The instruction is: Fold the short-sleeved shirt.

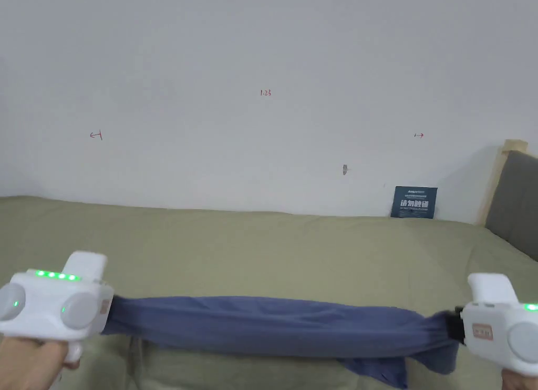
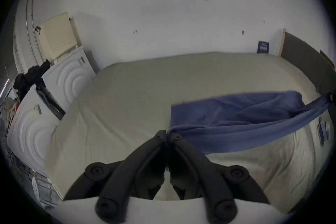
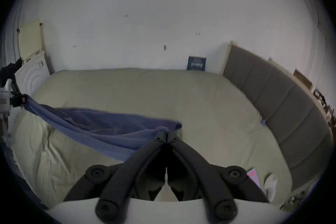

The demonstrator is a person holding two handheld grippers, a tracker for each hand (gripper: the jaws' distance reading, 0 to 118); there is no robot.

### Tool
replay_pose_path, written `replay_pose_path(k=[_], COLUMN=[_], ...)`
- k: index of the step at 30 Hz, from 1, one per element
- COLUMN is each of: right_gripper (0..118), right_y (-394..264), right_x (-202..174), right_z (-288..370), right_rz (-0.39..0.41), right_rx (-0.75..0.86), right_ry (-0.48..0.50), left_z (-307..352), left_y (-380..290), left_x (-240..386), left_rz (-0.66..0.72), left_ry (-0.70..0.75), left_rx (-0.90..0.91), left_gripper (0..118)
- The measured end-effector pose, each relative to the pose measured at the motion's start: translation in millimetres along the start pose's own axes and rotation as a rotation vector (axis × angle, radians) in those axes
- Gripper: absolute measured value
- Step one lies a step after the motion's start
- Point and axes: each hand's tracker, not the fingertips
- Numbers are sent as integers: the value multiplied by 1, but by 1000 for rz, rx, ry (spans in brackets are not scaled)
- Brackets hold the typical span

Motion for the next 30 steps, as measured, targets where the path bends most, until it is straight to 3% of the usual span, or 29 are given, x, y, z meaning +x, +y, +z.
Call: replay_pose_path(k=[4, 12, 15, 26, 27, 28, 29, 30], right_gripper=[0, 0, 0, 0, 4, 23, 33, 33], right_y=[-69, -176, -203, -238, -238, -239, -239, -240], right_x=[1, 8, 10, 10, 10, 9, 8, 9], right_z=[42, 123, 140, 134, 133, 132, 131, 131], right_rz=[12, -60, -39, -100, -100, -105, -109, -113], right_rx=[-40, -81, -83, -145, -153, -156, -159, -161], right_ry=[25, 79, 84, 84, 86, 87, 83, 87], left_z=[35, 109, 129, 121, 119, 119, 118, 119], left_y=[-71, -180, -209, -239, -239, -241, -241, -241], left_x=[-9, -36, -44, -45, -46, -45, -46, -46], left_rz=[20, 34, 52, 74, 86, 98, 104, 102], left_ry=[-20, -57, -83, -102, -109, -117, -138, -134], left_rx=[-46, -84, -99, -164, -176, -181, -181, -181], left_gripper=[3, 3, 3, 3, 3, 10, 15, 15])
